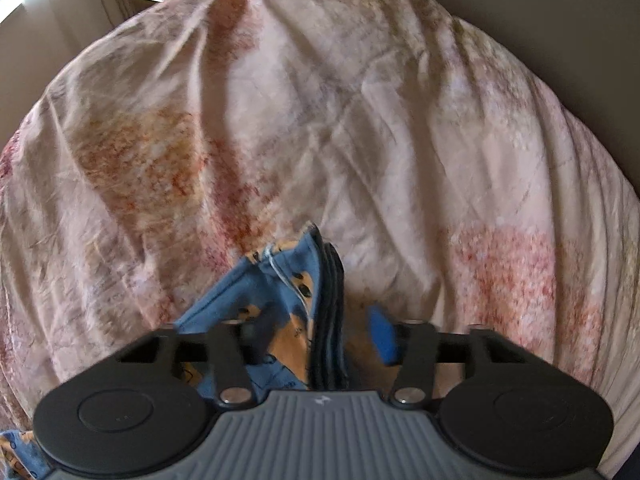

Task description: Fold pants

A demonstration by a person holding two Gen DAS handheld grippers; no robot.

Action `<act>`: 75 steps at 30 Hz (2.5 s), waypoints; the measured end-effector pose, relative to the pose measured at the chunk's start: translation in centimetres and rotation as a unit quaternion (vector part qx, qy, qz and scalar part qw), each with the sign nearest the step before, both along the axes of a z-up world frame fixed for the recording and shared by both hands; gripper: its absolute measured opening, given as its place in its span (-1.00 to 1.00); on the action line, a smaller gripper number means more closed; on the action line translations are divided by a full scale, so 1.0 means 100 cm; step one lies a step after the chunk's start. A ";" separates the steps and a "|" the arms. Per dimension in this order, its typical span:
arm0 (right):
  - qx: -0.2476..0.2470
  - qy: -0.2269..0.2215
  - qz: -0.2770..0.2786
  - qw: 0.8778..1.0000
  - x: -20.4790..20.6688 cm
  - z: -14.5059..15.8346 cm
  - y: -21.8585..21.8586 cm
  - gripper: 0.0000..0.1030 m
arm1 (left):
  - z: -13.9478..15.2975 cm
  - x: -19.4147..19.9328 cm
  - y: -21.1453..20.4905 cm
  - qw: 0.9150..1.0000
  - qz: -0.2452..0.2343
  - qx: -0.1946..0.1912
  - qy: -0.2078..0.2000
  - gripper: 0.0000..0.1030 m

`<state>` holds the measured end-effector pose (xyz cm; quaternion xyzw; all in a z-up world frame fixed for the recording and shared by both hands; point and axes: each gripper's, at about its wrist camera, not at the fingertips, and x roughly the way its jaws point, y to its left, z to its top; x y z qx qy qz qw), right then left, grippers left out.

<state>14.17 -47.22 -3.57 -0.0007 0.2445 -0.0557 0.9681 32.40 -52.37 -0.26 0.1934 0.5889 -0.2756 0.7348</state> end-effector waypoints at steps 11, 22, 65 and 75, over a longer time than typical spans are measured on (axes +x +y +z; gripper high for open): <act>-0.029 -0.008 0.023 0.999 -0.016 0.007 0.016 -0.70 | 0.021 -0.010 0.055 0.995 0.065 -0.081 -0.012 -0.80; -0.083 -0.095 0.141 0.982 -0.059 0.031 0.076 -0.70 | 0.063 -0.053 0.199 0.962 0.160 -0.217 -0.047 -0.81; -0.104 0.045 0.289 0.951 -0.037 -0.025 0.166 -0.69 | -0.083 -0.065 0.366 0.882 0.331 -0.335 -0.006 -0.75; -0.098 0.030 0.274 0.956 -0.045 -0.010 0.171 -0.70 | -0.068 -0.076 0.374 0.885 0.305 -0.350 -0.036 -0.82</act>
